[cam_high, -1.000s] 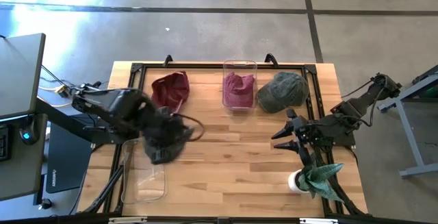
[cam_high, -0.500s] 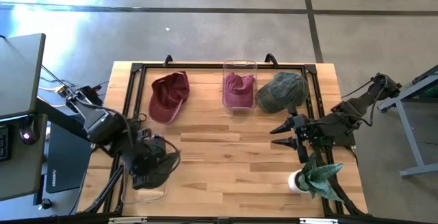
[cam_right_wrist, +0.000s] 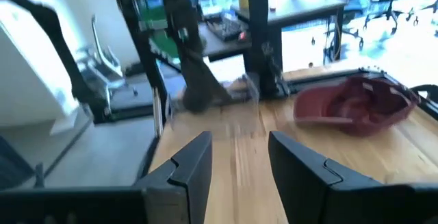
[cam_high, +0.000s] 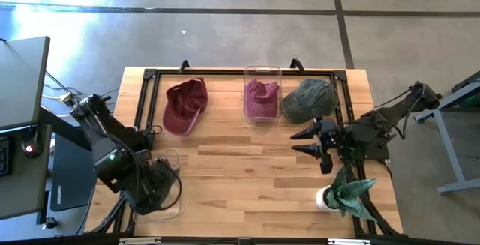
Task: Pick & Place hat
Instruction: Put the left black cap into the bottom transparent bin
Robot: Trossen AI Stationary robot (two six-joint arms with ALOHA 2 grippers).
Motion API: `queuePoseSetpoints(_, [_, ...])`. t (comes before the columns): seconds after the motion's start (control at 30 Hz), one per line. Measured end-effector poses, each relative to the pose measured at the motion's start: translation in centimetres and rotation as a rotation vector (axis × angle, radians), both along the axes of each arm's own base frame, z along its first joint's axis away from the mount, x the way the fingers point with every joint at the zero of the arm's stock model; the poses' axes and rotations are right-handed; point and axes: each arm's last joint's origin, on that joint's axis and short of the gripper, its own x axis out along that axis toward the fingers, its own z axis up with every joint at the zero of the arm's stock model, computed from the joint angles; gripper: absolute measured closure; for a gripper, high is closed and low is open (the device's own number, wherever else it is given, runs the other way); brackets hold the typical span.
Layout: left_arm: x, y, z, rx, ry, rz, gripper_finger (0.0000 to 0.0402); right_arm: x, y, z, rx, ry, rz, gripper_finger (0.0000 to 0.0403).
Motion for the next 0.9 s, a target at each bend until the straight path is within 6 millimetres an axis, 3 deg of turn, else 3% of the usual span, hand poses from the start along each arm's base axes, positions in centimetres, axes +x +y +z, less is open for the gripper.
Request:
queuePoseSetpoints(0.27, [-1.3, -1.1, -1.2, 0.099, -0.076, 0.071, 0.0396, 2.9, 0.7, 0.2, 0.059, -0.109, -0.036, 0.0263])
queuePoseSetpoints(0.47, [-4.2, -1.4, 0.1, 0.120, -0.322, 0.127, 0.0396, 5.7, 1.1, -0.8, 0.075, -0.138, -0.037, 0.0263])
queuePoseSetpoints(0.57, [-5.4, -1.2, 0.5, 0.093, -0.354, 0.116, 0.0396, 7.0, 1.1, -1.1, 0.091, -0.174, -0.030, 0.0263])
queuePoseSetpoints(0.73, [-6.0, -0.8, -0.8, 0.116, -0.321, 0.090, 0.0396, 8.7, 0.6, -1.3, 0.116, -0.238, -0.036, 0.0263])
queuePoseSetpoints(0.9, [-5.9, -1.2, -2.5, 0.114, -0.318, 0.058, 0.0396, 9.1, 0.0, -1.3, 0.143, -0.261, -0.045, 0.0263])
